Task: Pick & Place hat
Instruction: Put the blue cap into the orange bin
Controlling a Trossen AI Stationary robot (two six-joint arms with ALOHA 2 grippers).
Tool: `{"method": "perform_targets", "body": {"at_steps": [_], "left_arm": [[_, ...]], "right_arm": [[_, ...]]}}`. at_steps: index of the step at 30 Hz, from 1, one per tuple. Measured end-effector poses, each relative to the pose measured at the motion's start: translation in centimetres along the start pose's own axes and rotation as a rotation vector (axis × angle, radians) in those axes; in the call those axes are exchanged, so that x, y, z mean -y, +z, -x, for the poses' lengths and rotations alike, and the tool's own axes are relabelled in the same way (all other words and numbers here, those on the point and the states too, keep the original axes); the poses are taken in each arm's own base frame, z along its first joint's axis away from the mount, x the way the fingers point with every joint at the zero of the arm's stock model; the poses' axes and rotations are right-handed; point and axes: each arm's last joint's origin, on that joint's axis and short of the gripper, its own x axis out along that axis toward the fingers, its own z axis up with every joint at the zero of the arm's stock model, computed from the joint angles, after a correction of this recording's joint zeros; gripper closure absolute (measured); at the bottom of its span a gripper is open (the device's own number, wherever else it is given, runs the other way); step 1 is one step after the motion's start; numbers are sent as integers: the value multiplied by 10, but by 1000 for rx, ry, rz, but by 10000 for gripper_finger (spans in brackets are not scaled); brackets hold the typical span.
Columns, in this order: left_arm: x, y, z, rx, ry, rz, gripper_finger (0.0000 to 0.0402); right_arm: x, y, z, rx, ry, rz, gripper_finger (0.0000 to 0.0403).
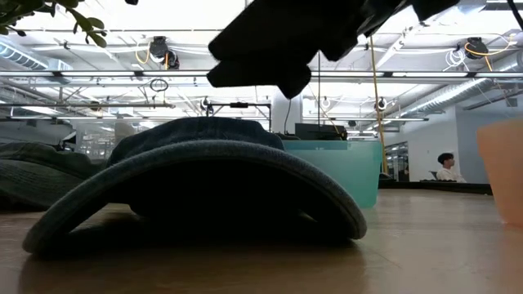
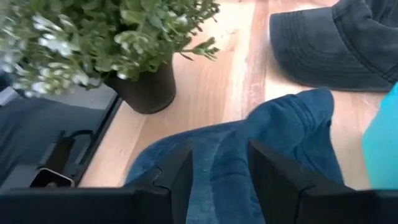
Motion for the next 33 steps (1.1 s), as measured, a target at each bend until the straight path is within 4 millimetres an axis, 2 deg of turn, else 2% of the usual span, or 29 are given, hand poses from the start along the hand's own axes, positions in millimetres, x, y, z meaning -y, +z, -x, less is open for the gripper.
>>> {"method": "perform_targets", "body": {"at_steps": [7, 27, 33], "left_arm": [[11, -3, -8, 14, -41, -3, 270], [12, -2, -8, 32, -16, -74, 270], [11, -2, -8, 31, -16, -74, 270]], "right_arm": [[-3, -8, 1, 28, -52, 12, 241], [0, -15, 1, -5, -93, 55, 253], [3, -23, 1, -25, -95, 48, 256]]}}
